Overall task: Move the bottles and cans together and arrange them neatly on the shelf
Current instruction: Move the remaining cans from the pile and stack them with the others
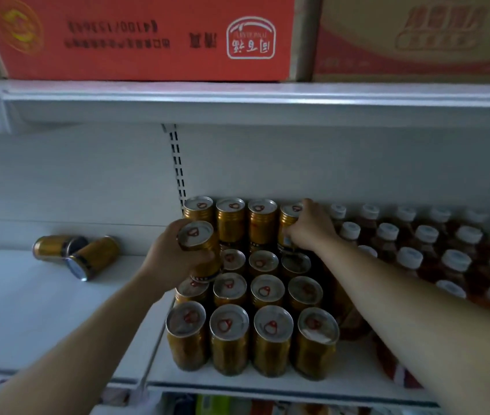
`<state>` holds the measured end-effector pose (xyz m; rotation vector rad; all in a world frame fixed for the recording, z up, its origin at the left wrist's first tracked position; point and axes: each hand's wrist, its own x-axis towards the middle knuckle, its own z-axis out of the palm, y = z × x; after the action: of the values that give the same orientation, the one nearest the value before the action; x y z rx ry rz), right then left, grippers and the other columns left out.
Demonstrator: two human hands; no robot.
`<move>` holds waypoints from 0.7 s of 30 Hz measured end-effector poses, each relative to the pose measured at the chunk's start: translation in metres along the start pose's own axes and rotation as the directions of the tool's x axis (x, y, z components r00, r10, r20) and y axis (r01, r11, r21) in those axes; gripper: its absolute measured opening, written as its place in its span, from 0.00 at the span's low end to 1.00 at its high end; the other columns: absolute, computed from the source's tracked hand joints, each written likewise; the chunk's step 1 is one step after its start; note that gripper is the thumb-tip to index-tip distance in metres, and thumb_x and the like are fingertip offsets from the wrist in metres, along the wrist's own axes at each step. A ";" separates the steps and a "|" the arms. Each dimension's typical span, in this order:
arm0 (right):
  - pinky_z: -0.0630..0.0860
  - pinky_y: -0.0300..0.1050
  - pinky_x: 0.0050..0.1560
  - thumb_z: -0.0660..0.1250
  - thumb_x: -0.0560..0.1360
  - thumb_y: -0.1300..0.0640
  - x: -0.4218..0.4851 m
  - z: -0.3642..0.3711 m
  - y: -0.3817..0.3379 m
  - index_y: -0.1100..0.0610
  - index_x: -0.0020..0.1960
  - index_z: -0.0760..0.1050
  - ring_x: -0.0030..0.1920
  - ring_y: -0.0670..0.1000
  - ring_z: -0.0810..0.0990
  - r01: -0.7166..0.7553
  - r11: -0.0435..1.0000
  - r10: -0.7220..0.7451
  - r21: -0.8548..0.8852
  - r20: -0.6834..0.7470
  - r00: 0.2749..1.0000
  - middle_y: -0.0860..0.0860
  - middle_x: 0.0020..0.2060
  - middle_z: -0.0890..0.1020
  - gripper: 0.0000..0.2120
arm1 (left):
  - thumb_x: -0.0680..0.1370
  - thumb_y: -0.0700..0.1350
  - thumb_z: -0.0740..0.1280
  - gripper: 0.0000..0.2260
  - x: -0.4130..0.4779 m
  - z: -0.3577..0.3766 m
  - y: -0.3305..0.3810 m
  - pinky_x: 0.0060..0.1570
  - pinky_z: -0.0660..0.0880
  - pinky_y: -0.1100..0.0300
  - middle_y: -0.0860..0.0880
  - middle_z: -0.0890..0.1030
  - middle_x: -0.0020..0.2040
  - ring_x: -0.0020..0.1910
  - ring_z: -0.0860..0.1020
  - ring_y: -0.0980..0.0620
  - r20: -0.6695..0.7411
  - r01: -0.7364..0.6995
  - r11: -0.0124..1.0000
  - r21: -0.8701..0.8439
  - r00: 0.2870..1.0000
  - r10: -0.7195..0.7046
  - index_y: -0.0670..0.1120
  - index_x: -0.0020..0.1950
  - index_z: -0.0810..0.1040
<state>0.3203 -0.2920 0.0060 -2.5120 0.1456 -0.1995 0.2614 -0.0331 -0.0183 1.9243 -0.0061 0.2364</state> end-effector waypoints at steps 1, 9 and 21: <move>0.72 0.49 0.55 0.73 0.71 0.56 0.002 0.000 -0.001 0.60 0.69 0.63 0.64 0.61 0.71 0.013 0.999 -0.013 -0.031 0.002 1.000 0.60 0.65 0.69 0.31 | 0.62 0.38 0.79 0.30 0.003 -0.004 -0.003 0.44 0.78 0.56 0.51 0.80 0.50 0.48 0.79 0.53 -0.014 0.004 1.000 0.006 1.000 -0.004 0.51 0.60 0.73; 0.62 0.58 0.67 0.72 0.69 0.47 0.005 0.006 -0.003 0.56 0.76 0.51 0.73 0.63 0.56 0.137 0.938 -0.123 -0.319 0.064 0.990 0.61 0.73 0.56 0.44 | 0.64 0.37 0.78 0.28 0.029 -0.014 -0.019 0.50 0.78 0.50 0.49 0.79 0.50 0.49 0.79 0.50 -0.042 0.003 1.000 0.025 0.999 -0.002 0.48 0.60 0.70; 0.47 0.67 0.71 0.64 0.70 0.31 0.007 0.023 -0.017 0.46 0.77 0.49 0.76 0.62 0.44 0.266 0.851 -0.237 -0.452 0.122 0.964 0.58 0.77 0.46 0.44 | 0.67 0.32 0.74 0.39 0.035 0.003 -0.040 0.59 0.75 0.49 0.45 0.74 0.59 0.59 0.75 0.47 0.157 -0.092 0.994 -0.055 0.983 0.100 0.54 0.67 0.55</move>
<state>0.3319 -0.2664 -0.0022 -3.0139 -0.1894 -0.2117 0.3010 -0.0177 -0.0509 1.8930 -0.2102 0.1448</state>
